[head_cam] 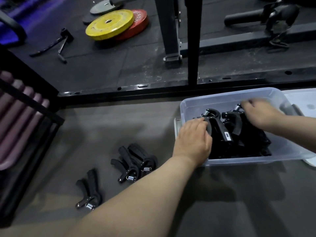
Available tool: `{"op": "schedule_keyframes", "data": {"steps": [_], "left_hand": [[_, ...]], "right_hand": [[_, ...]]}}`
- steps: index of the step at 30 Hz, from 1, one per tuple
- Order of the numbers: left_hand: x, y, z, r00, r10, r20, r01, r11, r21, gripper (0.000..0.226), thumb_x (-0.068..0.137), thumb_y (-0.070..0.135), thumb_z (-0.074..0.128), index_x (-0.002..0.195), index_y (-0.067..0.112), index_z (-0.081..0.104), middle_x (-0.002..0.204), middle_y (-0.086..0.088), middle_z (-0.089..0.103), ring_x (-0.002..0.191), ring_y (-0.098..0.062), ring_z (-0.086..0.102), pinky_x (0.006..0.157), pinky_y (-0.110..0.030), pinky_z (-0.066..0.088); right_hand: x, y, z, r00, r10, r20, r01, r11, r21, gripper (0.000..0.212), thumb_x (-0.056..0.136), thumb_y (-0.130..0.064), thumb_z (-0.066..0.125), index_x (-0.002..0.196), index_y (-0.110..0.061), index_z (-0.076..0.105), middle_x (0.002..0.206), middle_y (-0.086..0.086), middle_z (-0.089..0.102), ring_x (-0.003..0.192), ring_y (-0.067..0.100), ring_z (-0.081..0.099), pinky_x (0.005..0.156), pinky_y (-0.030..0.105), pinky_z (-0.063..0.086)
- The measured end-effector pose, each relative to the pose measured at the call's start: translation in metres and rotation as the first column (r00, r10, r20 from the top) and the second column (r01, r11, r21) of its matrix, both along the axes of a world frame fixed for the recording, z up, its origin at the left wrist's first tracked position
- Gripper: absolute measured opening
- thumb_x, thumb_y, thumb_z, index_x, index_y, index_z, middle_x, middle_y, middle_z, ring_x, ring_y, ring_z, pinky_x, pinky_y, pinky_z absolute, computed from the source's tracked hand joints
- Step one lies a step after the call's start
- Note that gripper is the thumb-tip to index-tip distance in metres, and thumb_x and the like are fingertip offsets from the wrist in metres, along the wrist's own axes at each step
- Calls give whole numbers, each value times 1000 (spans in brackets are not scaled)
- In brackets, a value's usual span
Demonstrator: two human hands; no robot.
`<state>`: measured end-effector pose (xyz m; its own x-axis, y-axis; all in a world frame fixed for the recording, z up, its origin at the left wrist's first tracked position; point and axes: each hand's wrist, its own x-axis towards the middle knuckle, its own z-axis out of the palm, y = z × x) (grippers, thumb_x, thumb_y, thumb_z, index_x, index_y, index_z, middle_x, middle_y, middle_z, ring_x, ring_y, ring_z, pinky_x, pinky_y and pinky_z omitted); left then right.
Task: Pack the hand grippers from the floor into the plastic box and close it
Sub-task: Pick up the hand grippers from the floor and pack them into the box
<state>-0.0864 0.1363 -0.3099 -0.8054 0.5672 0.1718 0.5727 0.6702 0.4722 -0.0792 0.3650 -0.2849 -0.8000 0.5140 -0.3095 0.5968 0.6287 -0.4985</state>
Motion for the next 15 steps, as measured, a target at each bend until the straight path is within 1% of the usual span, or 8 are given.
{"op": "schedule_keyframes", "data": {"steps": [3, 5, 6, 7, 9, 12, 13, 15], "left_hand": [[5, -8, -2, 984, 145, 104, -155, 983, 96, 50, 91, 28, 30, 130, 12, 57, 146, -4, 48, 138, -18, 37, 120, -34, 18], [8, -15, -3, 967, 198, 163, -220, 966, 132, 51, 94, 28, 30, 138, 13, 49, 154, -3, 38, 146, -17, 25, 122, -34, 10], [10, -20, -3, 964, 204, 170, -228, 964, 135, 51, 95, 28, 29, 142, 14, 45, 157, -3, 34, 147, -16, 22, 122, -34, 9], [10, -27, -4, 964, 203, 172, -227, 965, 134, 51, 97, 28, 29, 144, 13, 42, 158, -3, 31, 148, -15, 20, 122, -33, 9], [10, -44, -10, 957, 219, 188, -241, 964, 108, 49, 100, 27, 31, 146, 13, 40, 158, -3, 31, 147, -16, 22, 121, -32, 11], [8, -84, -28, 921, 352, 170, -359, 933, 10, 56, 93, 34, 27, 139, 10, 49, 149, -10, 43, 138, -26, 36, 117, -37, 23], [8, -100, -38, 903, 400, 156, -398, 916, -41, 57, 89, 33, 29, 134, 8, 54, 144, -13, 48, 134, -30, 42, 114, -39, 28], [9, -134, -58, 862, 480, 163, -453, 874, -177, 51, 83, 27, 40, 125, 7, 60, 138, -16, 52, 129, -36, 47, 109, -43, 35]], "right_hand": [[-7, -27, 5, 960, 249, -126, -212, 944, 251, 48, 97, -33, 40, 135, -5, 49, 138, 22, 45, 127, 39, 42, 107, 45, 34], [-11, -54, 3, 901, 384, -204, -292, 882, 370, 47, 93, -32, 40, 128, -6, 55, 130, 20, 49, 120, 41, 46, 103, 49, 38], [-13, -69, 3, 871, 436, -226, -328, 859, 393, 47, 91, -32, 40, 127, -6, 56, 128, 19, 50, 118, 40, 47, 102, 48, 39], [-15, -83, 4, 844, 483, -232, -373, 841, 393, 46, 92, -31, 41, 127, -6, 56, 129, 17, 50, 119, 38, 46, 103, 46, 37], [-22, -108, 3, 798, 566, -207, -474, 801, 365, 45, 97, -27, 45, 136, -6, 49, 142, 14, 45, 130, 34, 40, 109, 39, 29], [-30, -139, -5, 737, 670, -88, -605, 713, 354, 56, 102, -34, 39, 150, -7, 30, 161, 11, 16, 148, 26, 15, 117, 33, 12], [-32, -146, -11, 736, 675, -53, -620, 704, 347, 58, 102, -37, 37, 152, -8, 27, 163, 11, 8, 150, 25, 8, 118, 35, 9], [-35, -158, -19, 763, 647, -14, -608, 724, 325, 61, 101, -39, 39, 152, -10, 26, 163, 11, -6, 151, 24, -4, 119, 38, 5]]}}
